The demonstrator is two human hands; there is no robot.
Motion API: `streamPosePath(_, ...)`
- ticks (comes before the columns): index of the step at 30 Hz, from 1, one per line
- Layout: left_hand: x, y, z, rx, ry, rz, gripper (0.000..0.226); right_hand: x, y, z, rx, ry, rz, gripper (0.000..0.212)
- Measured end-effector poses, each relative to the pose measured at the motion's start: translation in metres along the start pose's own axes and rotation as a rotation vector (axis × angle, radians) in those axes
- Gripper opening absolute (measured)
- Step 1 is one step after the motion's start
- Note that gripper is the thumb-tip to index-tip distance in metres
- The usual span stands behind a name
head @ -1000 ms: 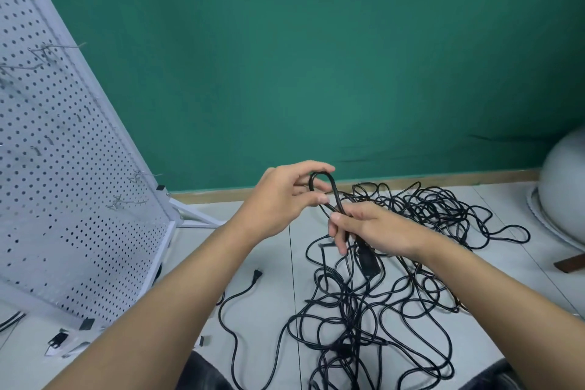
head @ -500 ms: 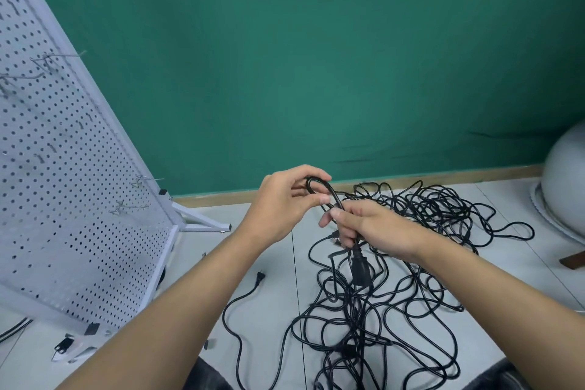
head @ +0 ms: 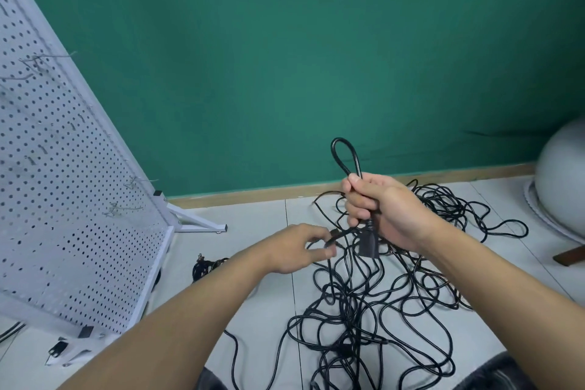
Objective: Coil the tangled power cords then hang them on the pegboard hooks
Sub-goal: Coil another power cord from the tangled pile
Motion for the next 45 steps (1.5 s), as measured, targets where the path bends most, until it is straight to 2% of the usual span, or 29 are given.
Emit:
streamPosePath(3,0.0,0.001,-0.005,-0.047,0.036,-0.051,0.021,0.001,0.001,-0.008,-0.112,0.241,-0.042,0.024)
streamPosePath(5,-0.001,0.005,-0.007,0.039,0.097,-0.039,0.019,0.002,0.003,-0.015,-0.329,0.426,-0.055,0.026)
streamPosePath(8,-0.005,0.018,-0.012,0.058,0.283,0.12,0.012,0.001,0.004,-0.025,-0.654,0.52,-0.021,0.029)
streamPosePath(13,-0.007,0.034,-0.024,0.128,0.51,0.32,0.009,0.005,0.013,-0.019,-0.878,0.394,0.055,0.027)
streamPosePath(14,-0.007,0.035,-0.026,0.132,0.524,0.33,0.008,0.006,0.015,-0.015,-0.856,0.356,0.073,0.027)
streamPosePath(17,-0.007,0.036,-0.03,0.136,0.588,0.35,0.006,0.0,0.018,-0.002,-0.542,0.201,0.178,0.025)
streamPosePath(21,-0.008,0.036,-0.032,0.091,0.648,0.361,0.005,-0.003,0.017,0.006,-0.521,0.087,0.189,0.029)
streamPosePath(25,-0.01,0.036,-0.036,0.014,0.712,0.338,0.022,-0.001,0.017,0.007,-0.417,0.068,0.243,0.031)
streamPosePath(28,-0.013,0.038,-0.036,-0.008,0.739,0.334,0.032,-0.002,0.015,0.008,-0.403,-0.024,0.27,0.033)
streamPosePath(33,-0.012,0.033,-0.035,0.037,0.784,0.279,0.043,-0.001,0.023,0.009,-0.592,-0.075,0.26,0.033)
streamPosePath(36,-0.011,0.028,-0.036,-0.071,0.778,0.158,0.039,-0.001,0.024,0.007,-0.592,-0.038,0.185,0.028)
streamPosePath(39,-0.012,0.017,-0.042,-0.252,0.697,0.095,0.018,0.001,0.025,0.005,-0.605,-0.032,0.148,0.027)
streamPosePath(41,-0.014,0.008,-0.046,-0.29,0.621,0.079,0.006,0.001,0.027,0.004,-0.636,-0.045,0.125,0.028)
streamPosePath(45,-0.018,0.001,-0.046,-0.317,0.542,0.054,0.007,0.0,0.022,0.005,-0.625,-0.01,0.087,0.027)
Point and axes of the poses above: each hand's wrist, its own x-axis towards the middle knuckle, its own z-axis out of the palm, y = z × x, the point moved 1 cm from there along x, towards the middle knuckle, and after that the axes turned 6 degrees about z, right-handed, at the moved point
